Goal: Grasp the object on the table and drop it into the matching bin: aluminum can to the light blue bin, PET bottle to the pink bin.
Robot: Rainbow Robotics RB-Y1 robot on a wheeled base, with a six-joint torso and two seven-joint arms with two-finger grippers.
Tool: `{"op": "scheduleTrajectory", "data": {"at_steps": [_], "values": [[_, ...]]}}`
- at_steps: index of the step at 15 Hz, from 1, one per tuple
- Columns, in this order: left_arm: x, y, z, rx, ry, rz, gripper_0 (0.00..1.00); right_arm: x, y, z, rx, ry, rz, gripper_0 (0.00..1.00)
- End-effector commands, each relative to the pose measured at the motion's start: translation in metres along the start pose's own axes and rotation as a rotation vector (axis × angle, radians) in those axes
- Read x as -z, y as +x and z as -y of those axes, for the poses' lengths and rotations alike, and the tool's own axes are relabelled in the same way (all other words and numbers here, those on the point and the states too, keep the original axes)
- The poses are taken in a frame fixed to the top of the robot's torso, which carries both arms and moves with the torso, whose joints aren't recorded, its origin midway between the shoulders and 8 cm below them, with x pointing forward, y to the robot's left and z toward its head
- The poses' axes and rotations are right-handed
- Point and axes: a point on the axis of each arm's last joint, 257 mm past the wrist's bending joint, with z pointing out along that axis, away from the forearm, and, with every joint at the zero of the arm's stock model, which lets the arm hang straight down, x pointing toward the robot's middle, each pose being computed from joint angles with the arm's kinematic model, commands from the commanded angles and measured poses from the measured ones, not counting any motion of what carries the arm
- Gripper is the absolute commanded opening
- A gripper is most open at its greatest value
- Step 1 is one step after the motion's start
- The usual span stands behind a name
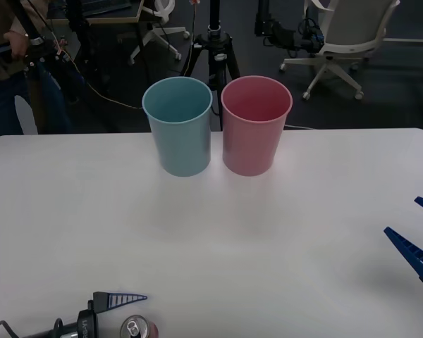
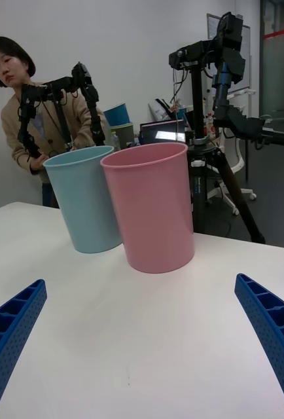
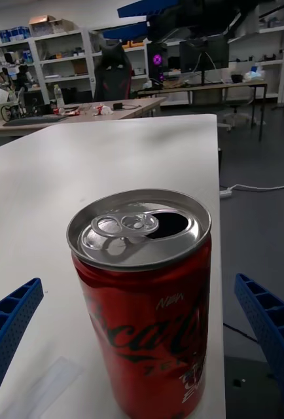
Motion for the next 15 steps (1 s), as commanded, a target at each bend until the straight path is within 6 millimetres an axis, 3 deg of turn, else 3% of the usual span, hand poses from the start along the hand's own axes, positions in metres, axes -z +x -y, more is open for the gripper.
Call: {"op": "scheduleTrajectory", "data": {"at_steps": [1,7,8,12,15], "values": [[-0.0013,-0.0010,-0.0001,0.012,0.005,0.002,1.00,0.0000,0.0000,0.0000,0.000,0.000,0.000,1.00],[-0.0047,-0.0026,0.0015,0.034,0.010,0.008,1.00,0.0000,0.0000,0.0000,0.000,0.000,0.000,1.00],[-0.0050,-0.0019,0.0030,0.033,0.016,0.004,0.90,0.0000,0.0000,0.0000,0.000,0.000,0.000,1.00],[-0.0052,-0.0019,0.0043,0.052,0.021,0.003,0.18,0.0000,0.0000,0.0000,0.000,0.000,0.000,1.00],[-0.0051,-0.0014,0.0057,0.065,0.024,0.000,0.12,0.0000,0.0000,0.0000,0.000,0.000,0.000,1.00]]}}
